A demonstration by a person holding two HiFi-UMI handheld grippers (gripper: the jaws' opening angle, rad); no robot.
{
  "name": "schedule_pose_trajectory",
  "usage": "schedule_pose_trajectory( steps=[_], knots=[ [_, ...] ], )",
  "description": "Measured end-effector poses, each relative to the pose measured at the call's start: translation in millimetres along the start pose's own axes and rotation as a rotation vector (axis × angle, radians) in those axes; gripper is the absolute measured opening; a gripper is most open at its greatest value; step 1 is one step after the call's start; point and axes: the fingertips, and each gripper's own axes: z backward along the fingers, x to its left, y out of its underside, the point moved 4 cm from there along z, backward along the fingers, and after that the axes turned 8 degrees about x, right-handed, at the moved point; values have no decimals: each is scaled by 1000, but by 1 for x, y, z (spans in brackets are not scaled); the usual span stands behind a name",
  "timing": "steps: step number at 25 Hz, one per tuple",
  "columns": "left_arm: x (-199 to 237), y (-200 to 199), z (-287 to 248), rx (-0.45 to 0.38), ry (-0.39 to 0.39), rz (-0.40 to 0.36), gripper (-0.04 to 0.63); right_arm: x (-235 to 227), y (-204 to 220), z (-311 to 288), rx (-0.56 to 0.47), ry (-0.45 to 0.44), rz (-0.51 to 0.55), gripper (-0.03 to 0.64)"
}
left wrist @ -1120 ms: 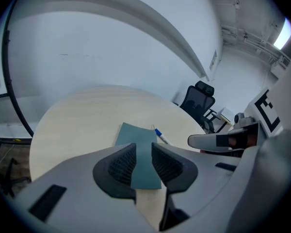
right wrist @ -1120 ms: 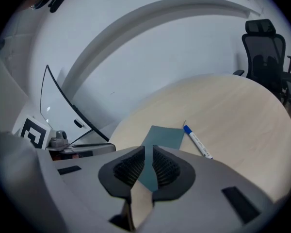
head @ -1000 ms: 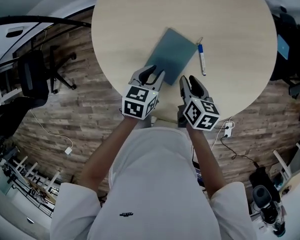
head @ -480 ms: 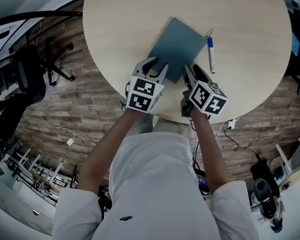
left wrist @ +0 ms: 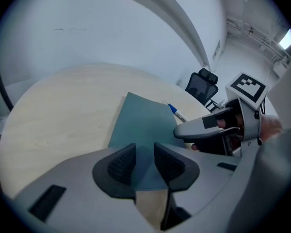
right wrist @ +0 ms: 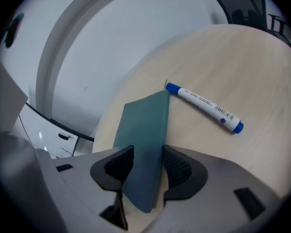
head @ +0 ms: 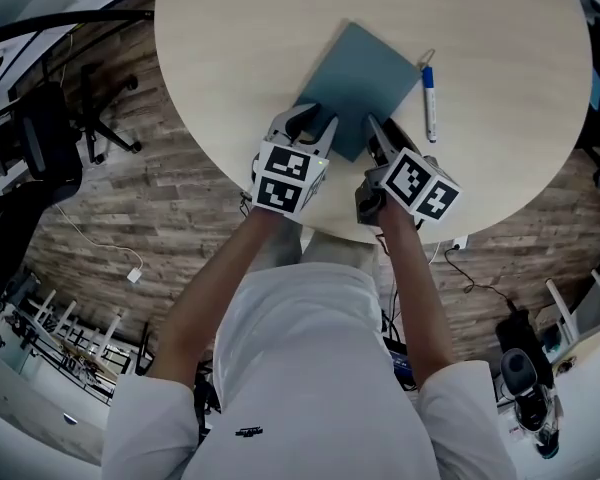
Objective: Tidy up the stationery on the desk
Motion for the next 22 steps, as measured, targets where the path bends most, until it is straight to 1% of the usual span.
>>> schedule_pose_trajectory(
  steps=[3, 4, 5, 6, 8, 10, 13, 16, 19, 22],
  knots=[
    [0, 0, 1, -22, -6, 0, 124, -1, -2, 2, 4, -29, -61, 188],
    [1, 1, 1, -26, -7, 0, 124, -3, -3, 3, 3, -19, -68, 187],
    [2, 1, 2, -28, -7, 2, 124, -4, -3, 4, 0, 3, -63, 160],
    [3, 1, 2, -28, -6, 5, 124, -4, -2, 5, -5, 32, -44, 101],
    [6, 2, 2, -25, -2, 11, 124, -1, -1, 4, -16, 84, 6, 97],
    [9, 3, 2, -23, 2, 11, 124, 4, 0, 4, -30, 112, 38, 94],
    [7, 4, 7, -11, 5, 3, 124, 11, 2, 7, -43, 120, 92, 89],
    [-2, 7, 13, -13, 6, 7, 124, 16, 0, 10, -36, 136, 189, 86],
    [-8, 12, 18, -12, 12, 25, 123, 18, -7, 11, -20, 154, 283, 86],
    [-11, 16, 22, -12, 6, 27, 124, 18, -17, 8, 18, 144, 351, 84]
  ],
)
